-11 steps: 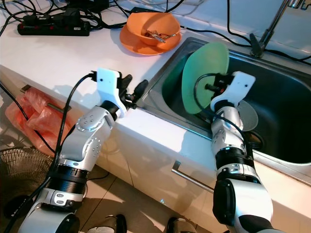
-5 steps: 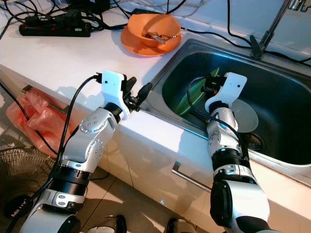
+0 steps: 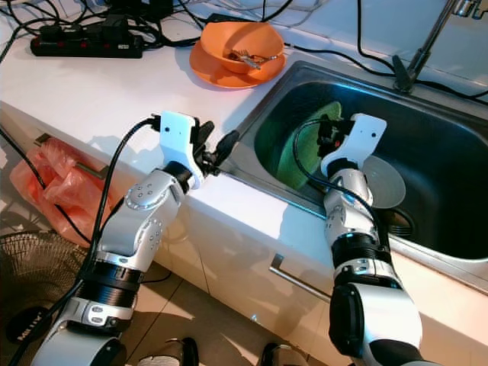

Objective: Kitchen organization

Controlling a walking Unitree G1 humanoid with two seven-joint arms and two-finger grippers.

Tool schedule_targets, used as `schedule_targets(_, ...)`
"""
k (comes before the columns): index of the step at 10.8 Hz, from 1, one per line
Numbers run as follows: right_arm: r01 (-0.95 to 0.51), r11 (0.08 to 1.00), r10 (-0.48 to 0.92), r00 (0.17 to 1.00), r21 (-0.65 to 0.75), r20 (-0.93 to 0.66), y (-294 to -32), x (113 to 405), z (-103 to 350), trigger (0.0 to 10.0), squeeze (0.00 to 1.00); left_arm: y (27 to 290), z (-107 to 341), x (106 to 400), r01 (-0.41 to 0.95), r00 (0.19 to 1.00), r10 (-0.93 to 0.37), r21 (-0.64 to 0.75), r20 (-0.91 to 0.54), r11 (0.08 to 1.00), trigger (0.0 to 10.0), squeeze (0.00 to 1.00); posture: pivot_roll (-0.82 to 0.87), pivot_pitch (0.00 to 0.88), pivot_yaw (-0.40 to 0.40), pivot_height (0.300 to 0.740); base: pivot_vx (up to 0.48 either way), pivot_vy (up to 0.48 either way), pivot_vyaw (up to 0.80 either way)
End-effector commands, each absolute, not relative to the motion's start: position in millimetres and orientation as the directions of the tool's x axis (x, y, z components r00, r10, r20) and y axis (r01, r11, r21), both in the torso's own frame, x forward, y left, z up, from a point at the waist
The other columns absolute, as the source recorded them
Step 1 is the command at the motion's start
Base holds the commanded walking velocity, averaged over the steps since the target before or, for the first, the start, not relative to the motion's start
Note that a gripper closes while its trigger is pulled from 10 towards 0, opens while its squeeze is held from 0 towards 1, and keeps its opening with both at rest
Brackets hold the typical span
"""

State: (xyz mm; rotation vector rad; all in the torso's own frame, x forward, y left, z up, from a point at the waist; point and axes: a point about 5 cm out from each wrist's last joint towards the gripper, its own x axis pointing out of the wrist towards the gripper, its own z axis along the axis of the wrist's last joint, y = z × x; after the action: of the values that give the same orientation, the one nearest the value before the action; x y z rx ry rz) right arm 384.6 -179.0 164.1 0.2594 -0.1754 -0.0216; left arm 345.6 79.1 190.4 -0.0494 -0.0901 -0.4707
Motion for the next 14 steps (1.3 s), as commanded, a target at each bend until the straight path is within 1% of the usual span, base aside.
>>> schedule_targets(1, -0.011, 0.968, -0.021, 0.992, 0.250, 0.126, -174, 383, 154, 10.0, 0.00, 81, 190, 343, 0.445, 0.892, -0.441, -0.024, 0.100, 0.895, 10.0, 0.00, 0.09, 0.125, -0.049, 0.740, 0.000, 0.000, 0.00)
schedule_targets(3, 0.016, 0.977, -0.047, 0.989, 0.212, 0.142, -187, 383, 160, 10.0, 0.00, 83, 190, 344, 0.432, 0.898, -0.428, -0.025, 0.101, 0.901, 10.0, 0.00, 0.08, 0.129, -0.052, 0.740, 0.000, 0.000, 0.00)
schedule_targets(4, 0.033, 0.976, -0.065, 0.987, 0.213, 0.146, -194, 383, 162, 10.0, 1.00, 83, 189, 343, 0.430, 0.900, -0.425, -0.026, 0.098, 0.903, 10.0, 0.00, 0.08, 0.133, -0.053, 0.740, 0.000, 0.000, 0.00)
schedule_targets(5, 0.045, 0.981, -0.073, 0.986, 0.188, 0.148, -196, 383, 163, 10.0, 1.00, 83, 189, 343, 0.429, 0.900, -0.425, -0.027, 0.098, 0.903, 10.0, 0.00, 0.08, 0.134, -0.053, 0.740, 0.000, 0.000, 0.00)
schedule_targets(6, 0.055, 0.985, -0.079, 0.987, 0.164, 0.142, -196, 383, 162, 10.0, 0.54, 82, 188, 343, 0.431, 0.899, -0.427, -0.026, 0.096, 0.902, 10.0, 0.00, 0.08, 0.135, -0.052, 0.740, 0.000, 0.000, 0.00)
schedule_targets(7, 0.061, 0.991, -0.077, 0.988, 0.118, 0.136, -196, 383, 161, 10.0, 0.00, 82, 188, 343, 0.433, 0.898, -0.429, -0.025, 0.095, 0.901, 10.0, 0.00, 0.08, 0.136, -0.052, 0.740, 0.000, 0.000, 0.00)
schedule_targets(9, 0.068, 0.992, -0.084, 0.987, 0.110, 0.140, -197, 383, 161, 10.0, 0.00, 83, 188, 343, 0.434, 0.898, -0.430, -0.025, 0.093, 0.901, 10.0, 0.00, 0.08, 0.134, -0.051, 0.740, 0.000, 0.000, 0.00)
schedule_targets(11, 0.050, 0.990, -0.070, 0.986, 0.134, 0.151, -191, 384, 163, 10.0, 0.00, 85, 188, 344, 0.420, 0.904, -0.417, -0.017, 0.096, 0.907, 10.0, 0.00, 0.08, 0.133, -0.049, 0.740, 0.000, 0.000, 0.00)
schedule_targets(12, -0.003, 0.986, -0.025, 0.986, 0.165, 0.166, -177, 384, 164, 10.0, 0.00, 91, 185, 345, 0.374, 0.922, -0.374, 0.014, 0.103, 0.927, 10.0, 0.00, 0.08, 0.135, -0.046, 0.740, 0.000, 0.000, 0.00)
schedule_targets(13, -0.041, 0.986, 0.011, 0.983, 0.160, 0.183, -168, 383, 165, 10.0, 0.00, 95, 185, 346, 0.337, 0.934, -0.339, 0.034, 0.117, 0.941, 10.0, 0.00, 0.08, 0.138, -0.047, 0.740, 0.000, 0.000, 0.00)
schedule_targets(14, -0.085, 0.982, 0.044, 0.972, 0.171, 0.231, -156, 382, 172, 10.0, 0.00, 103, 191, 347, 0.259, 0.948, -0.266, 0.058, 0.176, 0.964, 10.0, 0.00, 0.08, 0.140, -0.046, 0.740, 0.000, 0.000, 0.00)
